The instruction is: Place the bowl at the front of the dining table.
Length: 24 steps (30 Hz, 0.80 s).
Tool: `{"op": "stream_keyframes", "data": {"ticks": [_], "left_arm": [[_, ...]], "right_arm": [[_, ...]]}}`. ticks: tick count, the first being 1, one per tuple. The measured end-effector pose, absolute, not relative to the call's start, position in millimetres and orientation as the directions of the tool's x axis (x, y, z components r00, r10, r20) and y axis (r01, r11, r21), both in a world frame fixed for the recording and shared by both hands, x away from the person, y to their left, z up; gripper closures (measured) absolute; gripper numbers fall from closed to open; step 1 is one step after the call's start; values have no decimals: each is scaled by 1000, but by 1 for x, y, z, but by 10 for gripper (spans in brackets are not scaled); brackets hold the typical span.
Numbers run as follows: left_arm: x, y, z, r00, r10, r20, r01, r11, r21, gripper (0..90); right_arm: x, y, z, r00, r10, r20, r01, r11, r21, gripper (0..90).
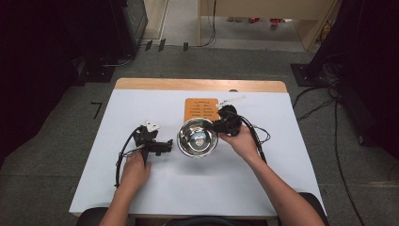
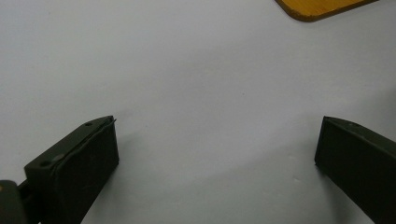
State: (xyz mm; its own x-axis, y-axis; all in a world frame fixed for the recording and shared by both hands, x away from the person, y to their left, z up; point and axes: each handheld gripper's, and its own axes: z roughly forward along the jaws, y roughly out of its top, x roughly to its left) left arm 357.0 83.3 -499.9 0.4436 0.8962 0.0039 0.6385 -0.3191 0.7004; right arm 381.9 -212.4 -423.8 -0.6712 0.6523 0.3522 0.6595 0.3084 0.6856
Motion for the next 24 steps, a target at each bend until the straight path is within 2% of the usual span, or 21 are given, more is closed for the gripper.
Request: {"op": "stream_keyframes", "data": {"ticks": [24], "left_arm": [[357, 83, -500, 444, 896, 4, 638, -319, 701, 0]], "right_arm": [[404, -208, -421, -657, 654, 375, 677, 294, 675, 842]]}}
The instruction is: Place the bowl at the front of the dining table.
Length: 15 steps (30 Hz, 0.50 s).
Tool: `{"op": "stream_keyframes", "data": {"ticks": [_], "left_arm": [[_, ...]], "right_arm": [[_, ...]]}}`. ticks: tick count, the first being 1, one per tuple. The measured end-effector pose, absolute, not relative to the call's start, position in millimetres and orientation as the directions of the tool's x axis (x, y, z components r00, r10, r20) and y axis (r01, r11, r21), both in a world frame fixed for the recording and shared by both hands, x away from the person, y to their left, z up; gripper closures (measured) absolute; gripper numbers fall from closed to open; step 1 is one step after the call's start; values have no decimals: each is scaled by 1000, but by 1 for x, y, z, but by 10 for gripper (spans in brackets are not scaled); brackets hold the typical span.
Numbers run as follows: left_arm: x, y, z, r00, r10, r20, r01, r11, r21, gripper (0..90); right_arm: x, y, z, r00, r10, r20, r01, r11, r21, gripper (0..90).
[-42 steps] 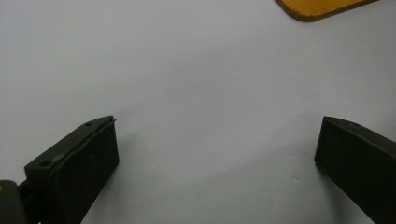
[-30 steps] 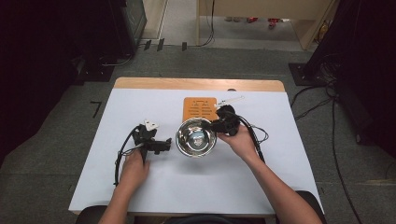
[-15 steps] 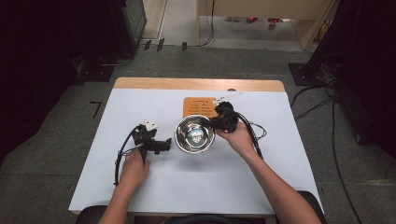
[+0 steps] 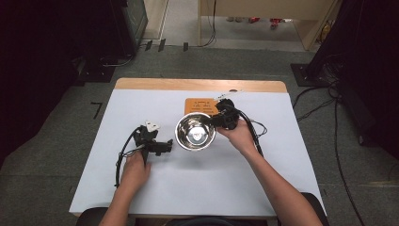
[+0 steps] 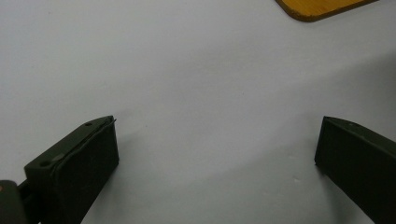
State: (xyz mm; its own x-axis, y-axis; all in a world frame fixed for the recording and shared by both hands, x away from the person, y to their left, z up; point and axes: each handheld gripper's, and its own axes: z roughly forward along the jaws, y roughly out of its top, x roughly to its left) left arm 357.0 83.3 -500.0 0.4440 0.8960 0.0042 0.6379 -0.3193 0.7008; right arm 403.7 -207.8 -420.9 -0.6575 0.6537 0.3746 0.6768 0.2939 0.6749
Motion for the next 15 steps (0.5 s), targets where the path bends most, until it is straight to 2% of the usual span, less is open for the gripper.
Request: {"op": "stream_keyframes", "data": {"ticks": [15], "left_arm": [[357, 83, -500, 444, 896, 5, 638, -321, 700, 0]], "right_arm": [[412, -206, -425, -650, 656, 384, 684, 284, 672, 841]]}}
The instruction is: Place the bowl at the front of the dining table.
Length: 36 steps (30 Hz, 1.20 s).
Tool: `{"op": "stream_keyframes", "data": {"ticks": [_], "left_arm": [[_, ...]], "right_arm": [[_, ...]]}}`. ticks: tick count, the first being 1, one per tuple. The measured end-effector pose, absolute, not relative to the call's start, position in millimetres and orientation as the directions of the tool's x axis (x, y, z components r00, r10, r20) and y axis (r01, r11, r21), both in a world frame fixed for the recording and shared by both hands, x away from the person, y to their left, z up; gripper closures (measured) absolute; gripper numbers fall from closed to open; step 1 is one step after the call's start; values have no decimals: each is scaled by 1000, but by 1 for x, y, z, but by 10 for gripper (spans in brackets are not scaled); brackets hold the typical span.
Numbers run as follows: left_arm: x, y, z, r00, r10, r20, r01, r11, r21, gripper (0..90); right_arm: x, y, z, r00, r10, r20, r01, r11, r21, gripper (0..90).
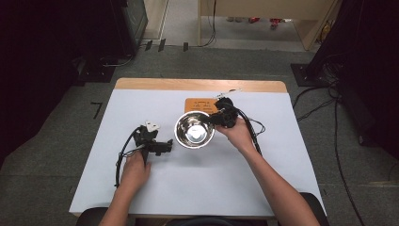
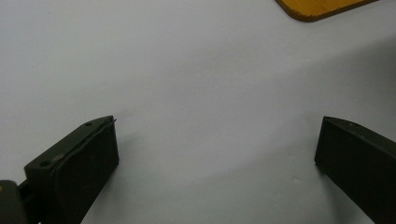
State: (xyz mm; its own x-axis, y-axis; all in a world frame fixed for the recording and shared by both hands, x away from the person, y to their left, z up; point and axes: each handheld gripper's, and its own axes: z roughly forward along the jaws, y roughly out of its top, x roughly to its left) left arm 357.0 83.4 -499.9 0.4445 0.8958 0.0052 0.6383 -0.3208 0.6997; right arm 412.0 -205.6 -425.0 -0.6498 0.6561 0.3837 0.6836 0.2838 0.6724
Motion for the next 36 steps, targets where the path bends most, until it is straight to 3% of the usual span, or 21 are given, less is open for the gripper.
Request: {"op": "stream_keyframes", "data": {"ticks": [36], "left_arm": [[357, 83, -500, 444, 896, 3, 639, -319, 700, 0]], "right_arm": [[436, -222, -428, -586, 708, 393, 701, 200, 685, 841]]}}
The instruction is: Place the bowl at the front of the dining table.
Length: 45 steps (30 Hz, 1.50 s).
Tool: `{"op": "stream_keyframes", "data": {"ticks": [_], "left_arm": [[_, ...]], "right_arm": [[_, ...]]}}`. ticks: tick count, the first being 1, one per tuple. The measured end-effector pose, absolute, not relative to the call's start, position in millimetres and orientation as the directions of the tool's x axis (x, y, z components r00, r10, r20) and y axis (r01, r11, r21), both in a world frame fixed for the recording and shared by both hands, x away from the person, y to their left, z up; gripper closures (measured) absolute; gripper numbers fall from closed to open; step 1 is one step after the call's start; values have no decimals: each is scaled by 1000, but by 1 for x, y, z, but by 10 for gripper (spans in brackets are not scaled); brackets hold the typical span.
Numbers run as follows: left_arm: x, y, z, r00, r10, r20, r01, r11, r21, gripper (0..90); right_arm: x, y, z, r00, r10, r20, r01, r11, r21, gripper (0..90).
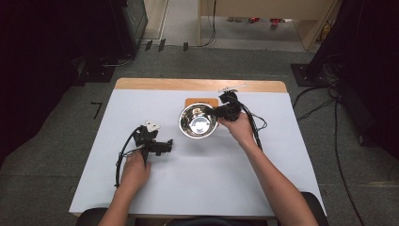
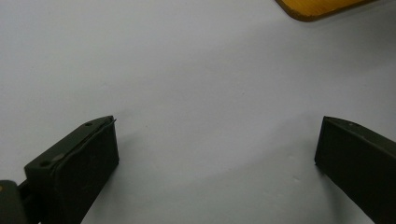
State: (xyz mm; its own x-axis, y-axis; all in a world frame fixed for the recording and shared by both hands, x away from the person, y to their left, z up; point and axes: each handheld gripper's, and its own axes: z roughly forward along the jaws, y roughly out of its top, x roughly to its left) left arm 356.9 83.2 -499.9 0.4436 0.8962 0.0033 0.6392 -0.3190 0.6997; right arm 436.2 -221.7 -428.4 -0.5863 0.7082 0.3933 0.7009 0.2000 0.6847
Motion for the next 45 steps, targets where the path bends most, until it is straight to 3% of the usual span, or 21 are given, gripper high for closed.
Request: {"op": "stream_keyframes", "data": {"ticks": [33, 45], "left_arm": [[357, 83, -500, 442, 897, 4, 639, -319, 700, 0], [357, 83, -500, 441, 898, 5, 640, -318, 700, 0]], "right_arm": [[447, -234, -437, -532, 755, 383, 697, 133, 705, 842], [455, -241, -446, -489, 754, 439, 729, 76, 681, 845]]}}
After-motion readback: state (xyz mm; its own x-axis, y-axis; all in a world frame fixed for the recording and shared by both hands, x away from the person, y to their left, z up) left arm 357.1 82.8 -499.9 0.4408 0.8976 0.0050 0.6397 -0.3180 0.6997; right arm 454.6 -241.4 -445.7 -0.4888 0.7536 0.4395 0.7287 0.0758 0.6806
